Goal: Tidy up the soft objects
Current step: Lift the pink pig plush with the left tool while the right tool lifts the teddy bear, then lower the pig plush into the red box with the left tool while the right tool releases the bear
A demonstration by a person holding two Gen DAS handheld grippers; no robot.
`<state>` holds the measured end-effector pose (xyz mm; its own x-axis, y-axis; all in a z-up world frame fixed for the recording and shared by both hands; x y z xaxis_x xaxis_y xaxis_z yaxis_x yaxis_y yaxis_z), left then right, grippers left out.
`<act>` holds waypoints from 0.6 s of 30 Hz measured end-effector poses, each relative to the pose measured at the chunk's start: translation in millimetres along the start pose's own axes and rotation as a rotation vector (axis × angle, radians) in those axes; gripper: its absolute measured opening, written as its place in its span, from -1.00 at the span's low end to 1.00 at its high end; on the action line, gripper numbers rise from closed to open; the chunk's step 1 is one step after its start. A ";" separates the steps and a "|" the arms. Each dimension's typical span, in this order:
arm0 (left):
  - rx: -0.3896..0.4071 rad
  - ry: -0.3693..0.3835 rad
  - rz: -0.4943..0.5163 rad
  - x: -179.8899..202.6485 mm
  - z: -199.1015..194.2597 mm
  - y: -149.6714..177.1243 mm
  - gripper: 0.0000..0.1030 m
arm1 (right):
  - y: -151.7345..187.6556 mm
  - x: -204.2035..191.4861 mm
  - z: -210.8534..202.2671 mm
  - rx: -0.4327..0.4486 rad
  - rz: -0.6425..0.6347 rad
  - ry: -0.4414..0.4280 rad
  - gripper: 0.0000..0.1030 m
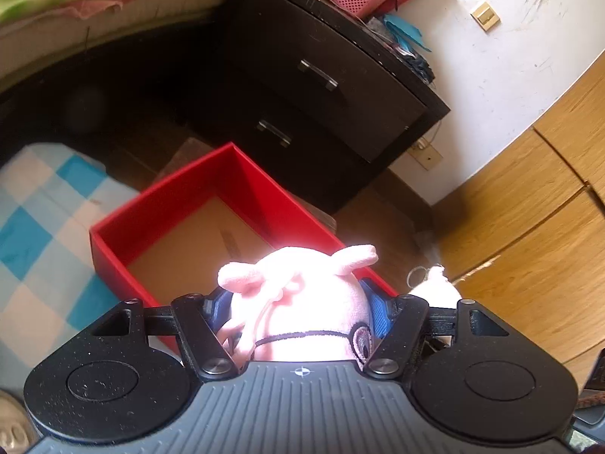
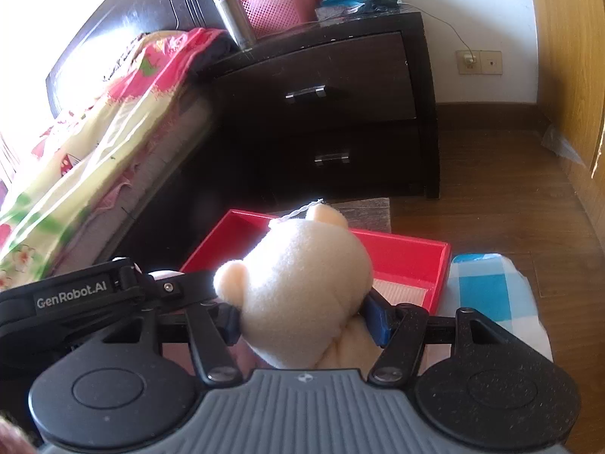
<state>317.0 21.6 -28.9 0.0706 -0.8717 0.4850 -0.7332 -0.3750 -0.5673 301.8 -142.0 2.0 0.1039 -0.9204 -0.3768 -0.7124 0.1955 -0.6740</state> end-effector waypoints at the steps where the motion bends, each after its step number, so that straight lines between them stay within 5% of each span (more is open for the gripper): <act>1: 0.007 -0.015 0.008 0.7 2.3 -1.5 0.30 | -0.3 -0.2 3.7 -0.002 -0.009 0.014 -0.23; 10: 0.025 -0.155 0.121 5.4 16.4 -4.3 0.33 | -1.7 6.2 29.8 -0.049 -0.021 0.097 -0.12; 18: 0.040 -0.231 0.243 5.5 19.8 -8.8 0.57 | 7.8 10.5 42.1 -0.109 -0.010 0.111 -0.04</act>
<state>337.2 13.9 -34.4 0.0517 -0.9838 0.1717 -0.7207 -0.1558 -0.6756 326.6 -135.8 -33.9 0.0379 -0.9552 -0.2936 -0.7837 0.1538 -0.6017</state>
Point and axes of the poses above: each gripper's, at about its wrist camera, not at the fingertips, and z roughly the way its jaws point, x to its right, y to its underside, the point moved 7 cm from there along z, roughly the way its jaws point, and after that the axes turned 3 degrees about z, right-handed, at the moved point
